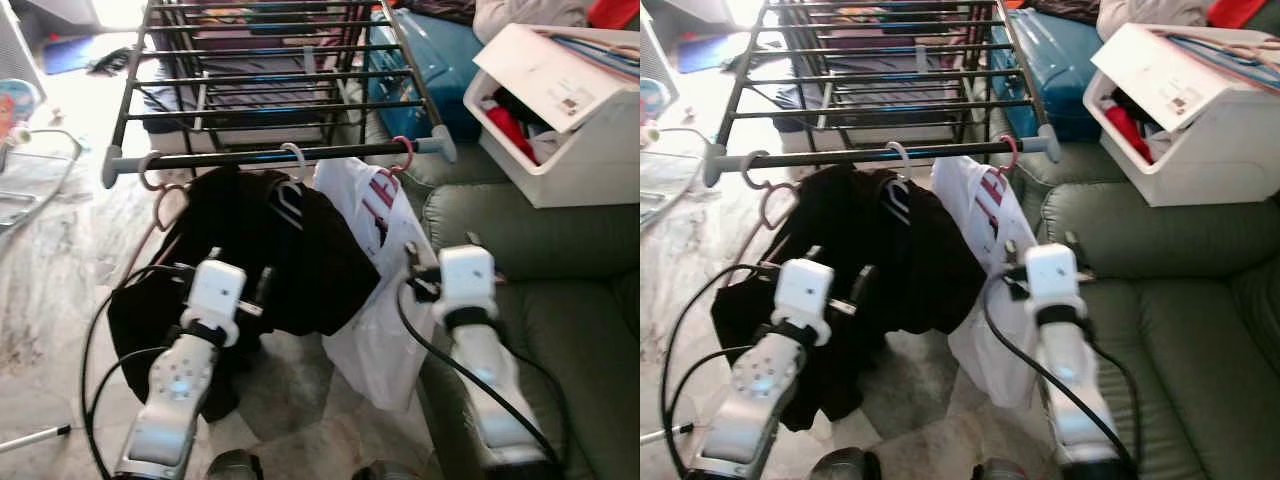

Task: Hang hanger

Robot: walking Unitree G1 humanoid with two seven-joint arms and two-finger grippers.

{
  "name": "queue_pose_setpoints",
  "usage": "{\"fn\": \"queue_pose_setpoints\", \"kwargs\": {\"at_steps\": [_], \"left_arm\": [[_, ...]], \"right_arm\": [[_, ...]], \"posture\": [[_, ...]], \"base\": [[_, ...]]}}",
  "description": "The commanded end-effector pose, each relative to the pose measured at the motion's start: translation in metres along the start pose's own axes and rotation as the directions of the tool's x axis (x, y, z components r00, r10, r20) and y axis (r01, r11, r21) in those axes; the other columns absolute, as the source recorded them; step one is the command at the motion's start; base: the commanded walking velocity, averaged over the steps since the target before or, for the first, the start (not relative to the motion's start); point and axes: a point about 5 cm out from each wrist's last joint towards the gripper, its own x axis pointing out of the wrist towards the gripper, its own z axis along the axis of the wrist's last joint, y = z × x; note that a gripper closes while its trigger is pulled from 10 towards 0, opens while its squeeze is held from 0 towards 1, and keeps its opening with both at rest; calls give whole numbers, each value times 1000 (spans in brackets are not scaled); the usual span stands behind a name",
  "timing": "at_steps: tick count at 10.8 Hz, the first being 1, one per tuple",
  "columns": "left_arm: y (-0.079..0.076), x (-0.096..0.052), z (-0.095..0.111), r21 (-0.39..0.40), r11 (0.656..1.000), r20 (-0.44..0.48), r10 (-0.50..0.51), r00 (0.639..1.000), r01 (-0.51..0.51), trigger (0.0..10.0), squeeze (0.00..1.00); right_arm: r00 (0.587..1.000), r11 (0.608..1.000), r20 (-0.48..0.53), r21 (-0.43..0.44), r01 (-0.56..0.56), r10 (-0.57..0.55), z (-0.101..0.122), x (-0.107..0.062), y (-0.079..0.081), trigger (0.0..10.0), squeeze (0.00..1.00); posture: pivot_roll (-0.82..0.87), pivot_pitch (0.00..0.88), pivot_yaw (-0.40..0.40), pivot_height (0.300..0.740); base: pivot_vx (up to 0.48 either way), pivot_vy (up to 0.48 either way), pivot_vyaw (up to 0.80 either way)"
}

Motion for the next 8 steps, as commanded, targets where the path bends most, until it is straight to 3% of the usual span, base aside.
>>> {"fn": "queue_pose_setpoints", "kwargs": {"at_steps": [1,2,3,4,5,8], "left_arm": [[2,0,1,6,1000,-8,4,1000,-4,10000,0],[0,0,3,8,1000,-1,-4,1000,4,10000,0],[-3,2,6,11,1000,6,-17,1000,17,10000,0],[-6,4,8,31,999,11,-41,999,40,10000,0],[-6,6,9,39,998,16,-47,999,47,10000,0],[-11,7,10,31,996,22,-78,997,78,10000,0]], "right_arm": [[1000,1000,-16,6,-1,1,-2,2,0,10000,0],[999,997,-17,69,-30,31,-3,1,2,10000,0],[999,998,-20,59,27,-26,-4,2,-2,10000,0],[995,993,-28,62,-96,98,-3,3,9,10000,0],[982,972,-13,149,-182,186,1,2,15,10000,0],[992,992,-40,50,-115,117,-4,11,5,10000,0]], "posture": [[-33,48,-30,740],[-30,51,-32,740],[-24,66,-35,740],[-24,68,-38,740],[-27,67,-40,740],[-33,60,-46,740]], "base": [[0,480,0],[0,480,0],[0,480,0],[0,480,0],[0,480,0],[0,480,0]]}}
